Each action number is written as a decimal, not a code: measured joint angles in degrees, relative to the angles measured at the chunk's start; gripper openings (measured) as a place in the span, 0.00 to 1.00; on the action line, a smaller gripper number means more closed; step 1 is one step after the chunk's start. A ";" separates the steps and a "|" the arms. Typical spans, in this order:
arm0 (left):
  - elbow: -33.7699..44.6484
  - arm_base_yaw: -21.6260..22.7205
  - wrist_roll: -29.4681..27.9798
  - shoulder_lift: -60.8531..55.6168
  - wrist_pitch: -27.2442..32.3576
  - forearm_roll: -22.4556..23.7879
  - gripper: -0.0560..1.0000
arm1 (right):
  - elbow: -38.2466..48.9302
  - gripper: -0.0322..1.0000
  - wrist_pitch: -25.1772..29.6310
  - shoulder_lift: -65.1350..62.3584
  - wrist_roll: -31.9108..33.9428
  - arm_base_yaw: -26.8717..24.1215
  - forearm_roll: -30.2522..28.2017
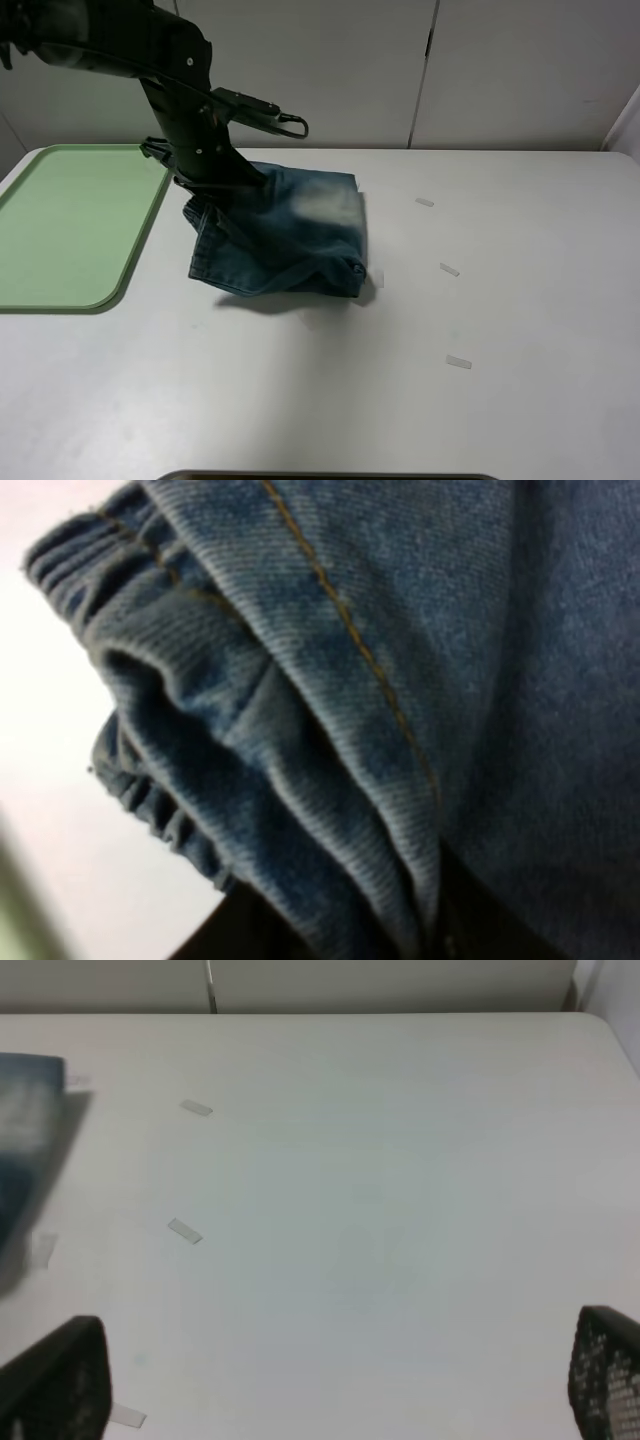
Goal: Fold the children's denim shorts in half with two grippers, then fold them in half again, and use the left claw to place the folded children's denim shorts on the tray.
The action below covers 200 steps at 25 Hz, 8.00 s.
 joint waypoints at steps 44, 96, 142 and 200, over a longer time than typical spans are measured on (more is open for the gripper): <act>0.00 27.91 21.32 -3.69 4.74 11.50 0.26 | 0.00 0.70 0.00 0.00 0.00 0.00 0.02; 0.35 40.38 25.73 -3.69 -8.05 11.55 0.84 | 0.00 0.70 0.00 0.00 0.00 0.00 0.02; -13.03 40.38 19.22 -19.77 26.37 -2.82 0.96 | 0.00 0.70 0.00 0.00 0.00 0.00 0.02; 52.50 29.77 21.00 -112.97 21.23 -12.52 0.99 | 0.00 0.70 0.00 0.00 0.00 0.00 0.02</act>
